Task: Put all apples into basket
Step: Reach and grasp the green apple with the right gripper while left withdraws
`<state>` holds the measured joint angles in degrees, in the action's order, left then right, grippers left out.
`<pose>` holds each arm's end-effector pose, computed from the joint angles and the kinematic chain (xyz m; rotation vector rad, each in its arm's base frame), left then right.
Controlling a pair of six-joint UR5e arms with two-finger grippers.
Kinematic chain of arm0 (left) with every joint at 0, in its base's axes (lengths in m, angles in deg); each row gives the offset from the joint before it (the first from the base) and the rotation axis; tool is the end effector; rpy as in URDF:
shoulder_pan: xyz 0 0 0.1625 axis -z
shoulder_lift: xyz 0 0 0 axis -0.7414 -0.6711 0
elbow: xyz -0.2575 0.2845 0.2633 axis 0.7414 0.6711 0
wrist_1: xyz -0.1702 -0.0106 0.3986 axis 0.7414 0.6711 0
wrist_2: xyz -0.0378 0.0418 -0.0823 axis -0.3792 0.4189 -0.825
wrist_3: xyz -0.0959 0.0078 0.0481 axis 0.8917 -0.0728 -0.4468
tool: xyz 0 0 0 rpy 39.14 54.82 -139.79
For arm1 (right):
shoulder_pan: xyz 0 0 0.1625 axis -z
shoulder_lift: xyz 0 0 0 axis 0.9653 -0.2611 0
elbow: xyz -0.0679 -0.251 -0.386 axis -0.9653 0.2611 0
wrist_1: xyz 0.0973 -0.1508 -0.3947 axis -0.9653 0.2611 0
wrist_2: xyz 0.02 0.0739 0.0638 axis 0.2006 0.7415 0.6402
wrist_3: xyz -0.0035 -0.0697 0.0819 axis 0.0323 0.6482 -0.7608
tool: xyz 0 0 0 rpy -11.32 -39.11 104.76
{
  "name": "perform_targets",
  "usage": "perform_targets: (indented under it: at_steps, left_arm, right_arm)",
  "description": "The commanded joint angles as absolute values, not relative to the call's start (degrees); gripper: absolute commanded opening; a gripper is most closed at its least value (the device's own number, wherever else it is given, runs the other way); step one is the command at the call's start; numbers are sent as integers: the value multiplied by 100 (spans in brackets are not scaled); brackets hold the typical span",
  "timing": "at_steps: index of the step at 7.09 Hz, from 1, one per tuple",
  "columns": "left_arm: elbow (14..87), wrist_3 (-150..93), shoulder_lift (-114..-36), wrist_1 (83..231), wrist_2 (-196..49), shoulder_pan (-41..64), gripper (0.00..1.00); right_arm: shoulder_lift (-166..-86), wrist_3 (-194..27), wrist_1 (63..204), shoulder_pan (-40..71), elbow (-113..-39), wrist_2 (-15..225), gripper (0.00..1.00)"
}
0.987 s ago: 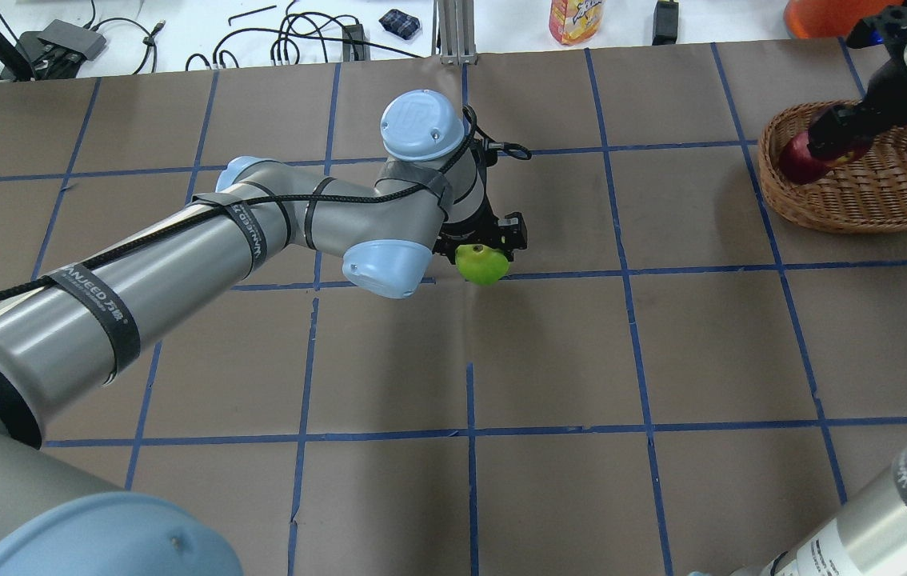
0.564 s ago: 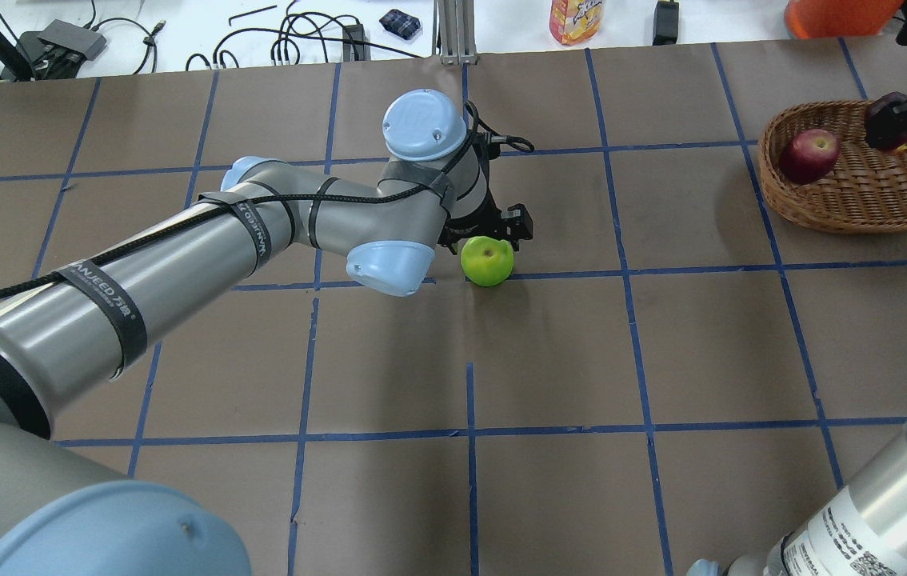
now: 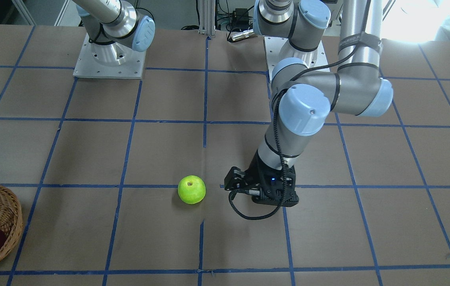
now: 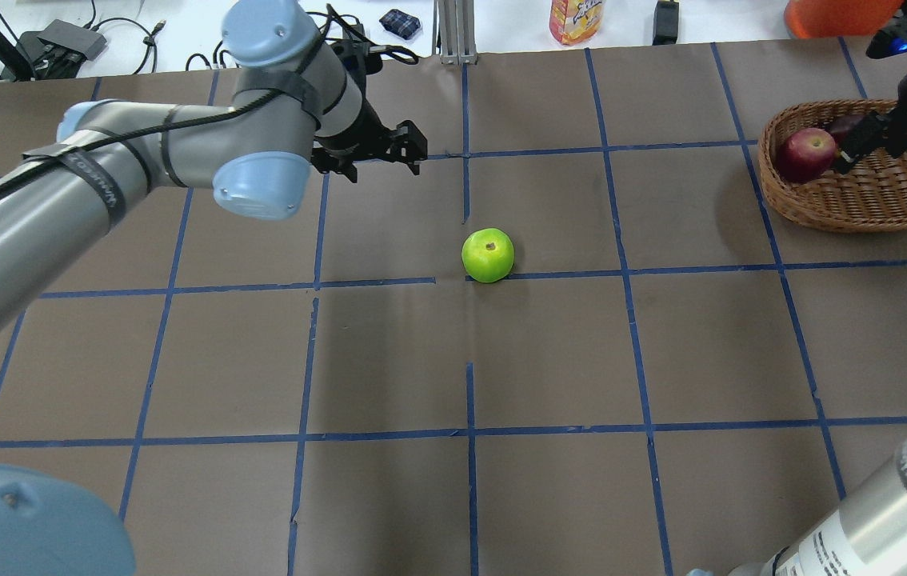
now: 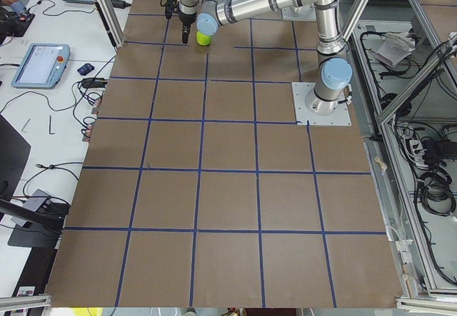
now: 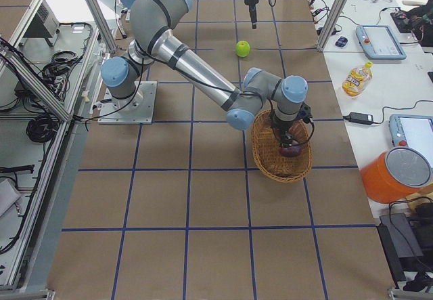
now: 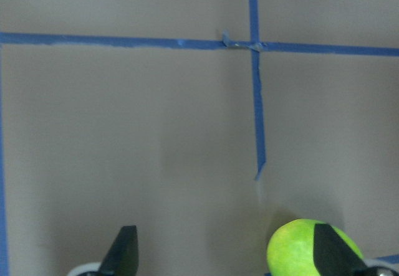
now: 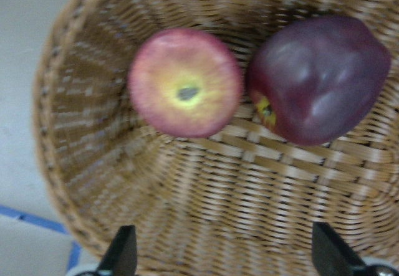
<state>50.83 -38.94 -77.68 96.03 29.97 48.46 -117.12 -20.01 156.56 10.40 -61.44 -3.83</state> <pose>-0.2208 -0.6515 0.3431 -0.0711 -2.9764 0.2680 -0.1760 -0.6955 0.3271 -0.5526 2.9530 0.0964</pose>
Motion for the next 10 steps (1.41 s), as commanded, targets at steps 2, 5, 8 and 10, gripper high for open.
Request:
perform_targets:
  at_steps: [2,5,8,10]
  left_arm:
    - [4957,-4853,-7190,10779,3977,4366,100]
    - [4652,-4915,-6567,12032,3986,4110,100]
    - [4166,-4872,-6416,12977,3968,4074,100]
    - [4166,-4872,-6424,12977,3968,4075,100]
  right_arm:
    - [-12140,-5005,14815,-1041,-6153,339,100]
    - [-11837,-7516,16338,-2740,-6153,473,100]
    - [-11694,-7484,17317,-3182,-6669,-639,100]
    - [-11615,-7397,18607,-3298,-7424,-741,100]
